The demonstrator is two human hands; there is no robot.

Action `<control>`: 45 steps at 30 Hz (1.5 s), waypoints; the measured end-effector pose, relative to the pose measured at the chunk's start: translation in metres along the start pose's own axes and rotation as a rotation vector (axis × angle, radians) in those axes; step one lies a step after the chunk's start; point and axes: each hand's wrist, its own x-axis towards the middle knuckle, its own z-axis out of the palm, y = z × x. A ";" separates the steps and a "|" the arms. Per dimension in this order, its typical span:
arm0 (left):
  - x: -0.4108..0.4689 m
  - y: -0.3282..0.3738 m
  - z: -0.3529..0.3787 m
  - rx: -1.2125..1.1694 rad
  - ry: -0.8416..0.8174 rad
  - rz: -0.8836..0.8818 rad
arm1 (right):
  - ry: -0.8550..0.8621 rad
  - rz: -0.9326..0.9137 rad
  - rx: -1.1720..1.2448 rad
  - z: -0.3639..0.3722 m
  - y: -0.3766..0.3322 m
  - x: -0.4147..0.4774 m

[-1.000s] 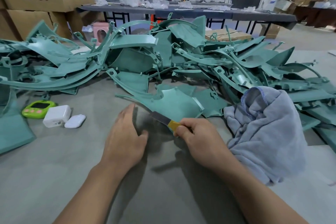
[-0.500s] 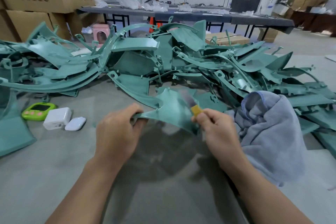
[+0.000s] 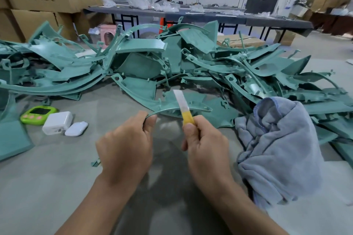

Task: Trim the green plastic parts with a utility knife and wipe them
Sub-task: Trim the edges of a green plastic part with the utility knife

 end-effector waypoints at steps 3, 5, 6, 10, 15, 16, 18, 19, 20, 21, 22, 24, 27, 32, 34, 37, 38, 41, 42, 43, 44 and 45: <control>-0.001 0.000 0.002 0.001 -0.010 0.011 | 0.065 0.137 -0.184 -0.002 0.011 0.011; -0.002 -0.001 0.002 0.010 -0.008 0.012 | 0.132 0.326 -0.294 -0.014 0.024 0.022; -0.001 -0.001 0.002 0.016 0.000 0.008 | 0.161 0.388 -0.309 -0.020 0.031 0.027; 0.001 -0.005 0.001 -0.003 0.028 -0.006 | 0.191 0.095 -0.175 -0.020 0.019 0.015; 0.000 -0.011 0.002 0.002 -0.004 -0.031 | 0.074 0.106 -0.274 -0.009 0.013 0.011; 0.001 -0.012 0.002 0.003 -0.007 -0.037 | 0.093 0.232 -0.286 -0.014 0.020 0.018; 0.004 -0.016 0.001 0.010 0.016 -0.051 | 0.138 0.365 -0.255 -0.026 0.028 0.025; 0.005 -0.019 0.002 0.014 0.027 -0.055 | 0.155 0.321 -0.218 -0.026 0.027 0.024; 0.006 -0.021 0.003 0.014 0.031 -0.054 | 0.149 0.219 -0.178 -0.025 0.023 0.021; 0.007 -0.023 0.005 0.011 0.030 -0.050 | 0.111 0.109 -0.148 -0.021 0.018 0.017; 0.007 -0.025 0.006 0.009 0.030 -0.046 | 0.051 0.031 -0.132 -0.015 0.013 0.012; 0.007 -0.027 0.007 0.013 0.039 -0.044 | -0.015 0.021 -0.172 -0.008 0.013 0.012; 0.006 -0.028 0.007 0.001 0.052 -0.059 | 0.035 0.323 -0.199 -0.018 0.027 0.030; 0.008 -0.034 0.005 -0.037 -0.041 -0.062 | 0.049 0.379 -0.234 -0.034 0.032 0.032; 0.008 -0.035 0.002 -0.109 -0.036 -0.054 | 0.124 0.235 -0.349 -0.039 0.028 0.029; 0.006 -0.032 -0.004 -0.235 -0.020 -0.031 | -0.001 0.270 -0.201 -0.048 0.025 0.031; 0.005 -0.032 -0.004 -0.273 -0.020 -0.028 | -0.102 0.326 -0.185 -0.049 0.025 0.032; 0.004 -0.029 -0.006 -0.342 -0.034 -0.051 | -0.277 0.449 -0.084 -0.046 0.026 0.030; 0.004 -0.029 -0.006 -0.370 -0.037 -0.053 | -0.269 0.508 0.048 -0.044 0.025 0.030; 0.003 -0.027 -0.007 -0.392 -0.040 -0.046 | -0.248 0.588 0.219 -0.043 0.024 0.031; 0.004 -0.026 -0.007 -0.411 -0.041 -0.035 | -0.227 0.671 0.394 -0.042 0.022 0.033; 0.004 -0.024 -0.008 -0.424 -0.042 -0.018 | -0.212 0.741 0.540 -0.041 0.020 0.035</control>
